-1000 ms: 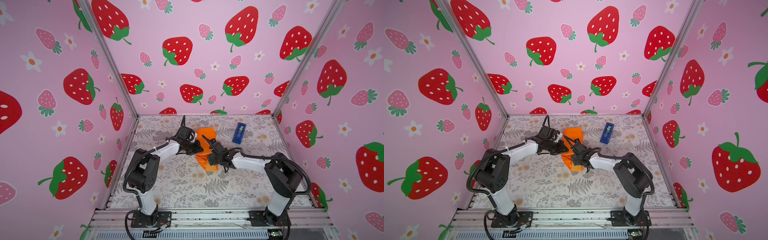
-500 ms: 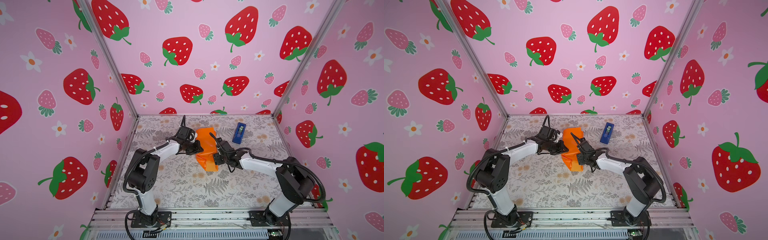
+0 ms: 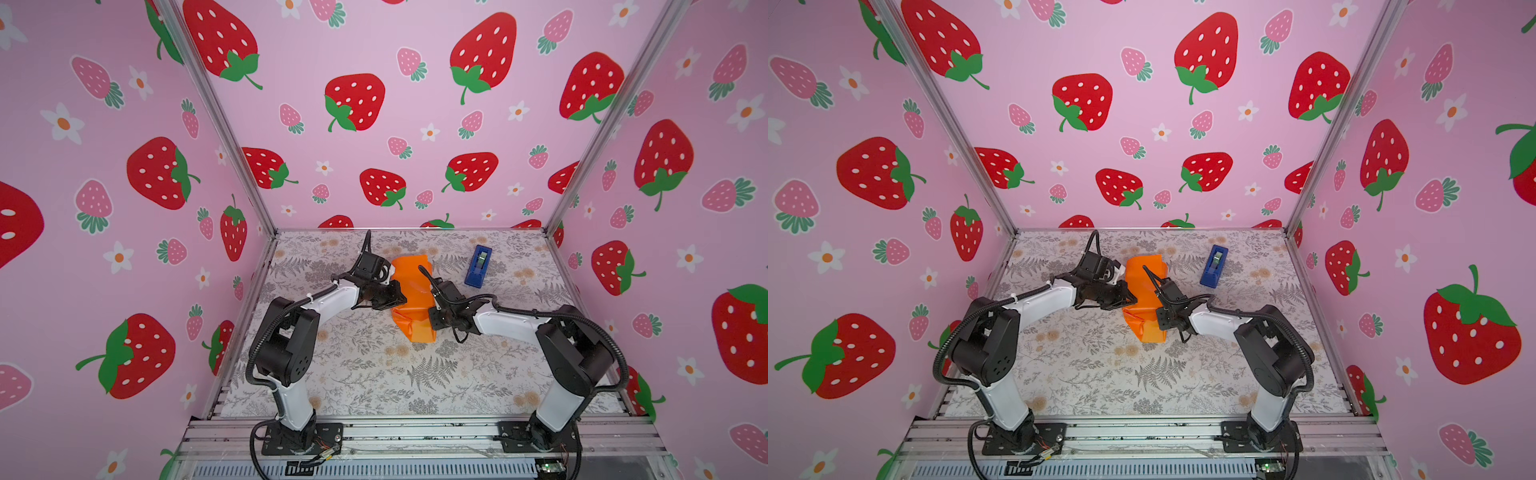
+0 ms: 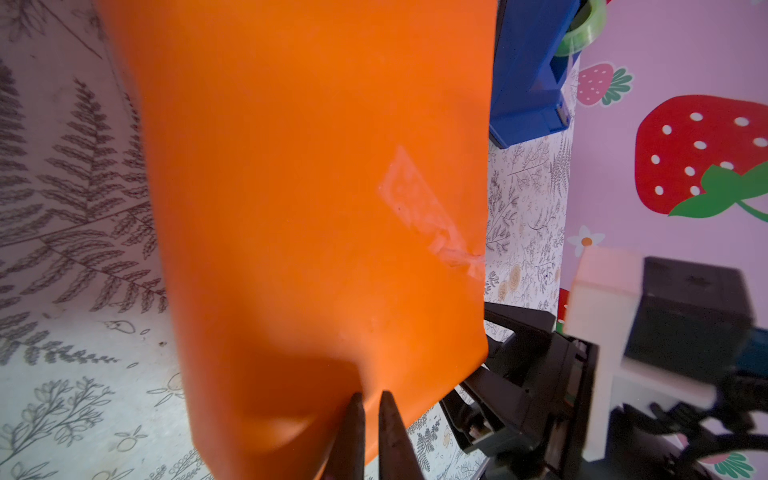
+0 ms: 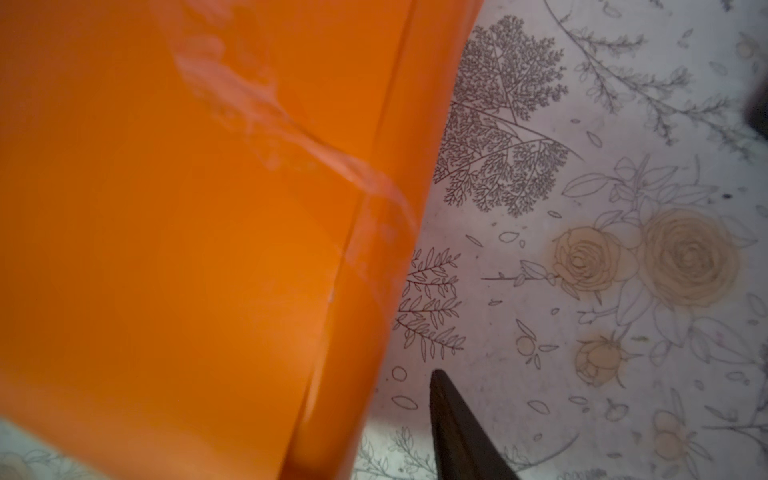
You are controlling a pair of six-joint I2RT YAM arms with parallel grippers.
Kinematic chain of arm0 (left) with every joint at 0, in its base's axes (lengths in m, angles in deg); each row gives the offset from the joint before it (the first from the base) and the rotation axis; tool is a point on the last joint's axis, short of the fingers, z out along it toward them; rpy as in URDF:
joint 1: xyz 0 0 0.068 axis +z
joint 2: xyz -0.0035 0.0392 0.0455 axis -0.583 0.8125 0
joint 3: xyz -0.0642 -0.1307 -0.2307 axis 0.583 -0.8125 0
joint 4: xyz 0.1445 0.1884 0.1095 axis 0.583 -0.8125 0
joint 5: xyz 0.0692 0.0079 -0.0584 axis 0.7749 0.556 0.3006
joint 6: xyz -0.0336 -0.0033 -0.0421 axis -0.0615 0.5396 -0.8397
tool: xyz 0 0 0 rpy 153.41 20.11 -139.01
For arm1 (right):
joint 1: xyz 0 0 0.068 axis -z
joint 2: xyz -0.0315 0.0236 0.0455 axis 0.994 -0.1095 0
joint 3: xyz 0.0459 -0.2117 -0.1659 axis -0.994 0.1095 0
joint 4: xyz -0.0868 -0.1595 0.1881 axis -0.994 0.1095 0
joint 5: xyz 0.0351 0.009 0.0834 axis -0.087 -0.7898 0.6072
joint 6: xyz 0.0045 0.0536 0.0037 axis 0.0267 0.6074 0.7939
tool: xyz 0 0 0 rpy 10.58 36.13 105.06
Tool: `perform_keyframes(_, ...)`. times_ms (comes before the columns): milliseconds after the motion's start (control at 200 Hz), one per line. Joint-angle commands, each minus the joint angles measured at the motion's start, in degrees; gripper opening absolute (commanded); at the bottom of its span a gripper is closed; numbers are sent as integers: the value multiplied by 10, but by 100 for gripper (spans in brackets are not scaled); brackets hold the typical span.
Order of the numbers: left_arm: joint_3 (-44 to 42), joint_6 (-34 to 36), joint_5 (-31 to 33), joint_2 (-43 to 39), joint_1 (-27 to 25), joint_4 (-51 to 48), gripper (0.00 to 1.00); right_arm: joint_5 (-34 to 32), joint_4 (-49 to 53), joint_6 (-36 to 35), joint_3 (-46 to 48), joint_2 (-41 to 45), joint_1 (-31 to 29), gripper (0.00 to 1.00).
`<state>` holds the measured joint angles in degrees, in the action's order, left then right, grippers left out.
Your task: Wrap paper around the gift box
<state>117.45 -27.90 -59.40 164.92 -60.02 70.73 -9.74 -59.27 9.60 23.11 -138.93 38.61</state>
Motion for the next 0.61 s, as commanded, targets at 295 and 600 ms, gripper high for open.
perform_keyframes(295, -3, 4, 25, -3, 0, -42, 13, 47, -39, 55, 18, -11, 2, 18)
perform_keyframes(600, -39, -11, 84, -120, -28, -65, 27, 47, -33, 57, 14, -15, 3, 15)
